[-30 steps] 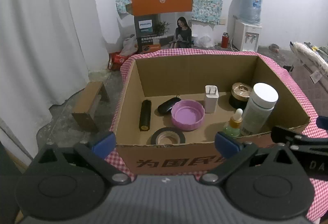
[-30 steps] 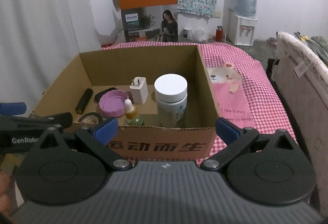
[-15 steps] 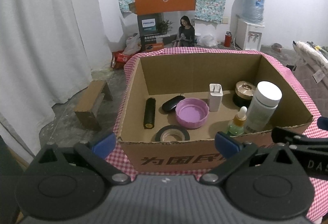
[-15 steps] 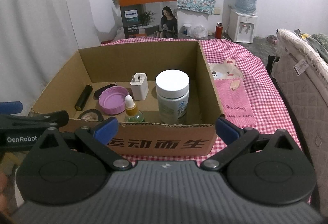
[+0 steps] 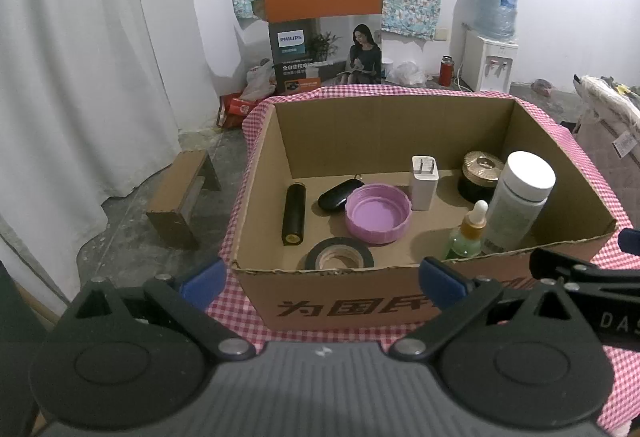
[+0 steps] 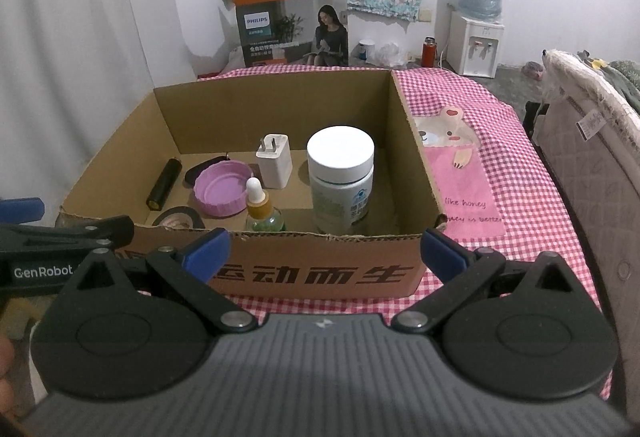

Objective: Organize rigid objects

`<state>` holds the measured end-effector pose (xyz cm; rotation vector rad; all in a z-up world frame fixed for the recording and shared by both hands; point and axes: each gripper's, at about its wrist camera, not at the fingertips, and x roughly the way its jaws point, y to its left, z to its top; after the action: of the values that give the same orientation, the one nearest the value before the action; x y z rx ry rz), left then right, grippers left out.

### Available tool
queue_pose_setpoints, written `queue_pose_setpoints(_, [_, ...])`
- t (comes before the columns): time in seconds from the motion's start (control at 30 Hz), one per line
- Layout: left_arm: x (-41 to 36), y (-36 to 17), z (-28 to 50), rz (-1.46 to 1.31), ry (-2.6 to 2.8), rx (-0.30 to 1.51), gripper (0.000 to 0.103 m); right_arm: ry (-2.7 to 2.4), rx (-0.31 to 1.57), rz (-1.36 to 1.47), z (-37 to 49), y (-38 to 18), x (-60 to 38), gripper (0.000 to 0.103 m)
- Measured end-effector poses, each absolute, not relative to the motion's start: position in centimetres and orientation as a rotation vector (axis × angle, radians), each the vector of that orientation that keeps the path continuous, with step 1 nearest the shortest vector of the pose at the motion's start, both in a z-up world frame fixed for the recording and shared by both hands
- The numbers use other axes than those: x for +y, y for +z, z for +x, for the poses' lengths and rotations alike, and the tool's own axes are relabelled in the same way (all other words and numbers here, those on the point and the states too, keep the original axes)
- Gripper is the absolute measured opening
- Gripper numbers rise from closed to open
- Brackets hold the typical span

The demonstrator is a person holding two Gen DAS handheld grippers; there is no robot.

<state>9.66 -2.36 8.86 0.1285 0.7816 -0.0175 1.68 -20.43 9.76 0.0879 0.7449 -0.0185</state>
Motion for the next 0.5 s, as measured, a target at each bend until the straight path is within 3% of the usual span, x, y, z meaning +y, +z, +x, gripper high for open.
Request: queue_pose_setpoints(0.5, [-2.43,8.60,9.69,0.130,-0.017,0.786,0.103,-0.018,0.748,0.089,1.70,9.63,-20.55,0.102])
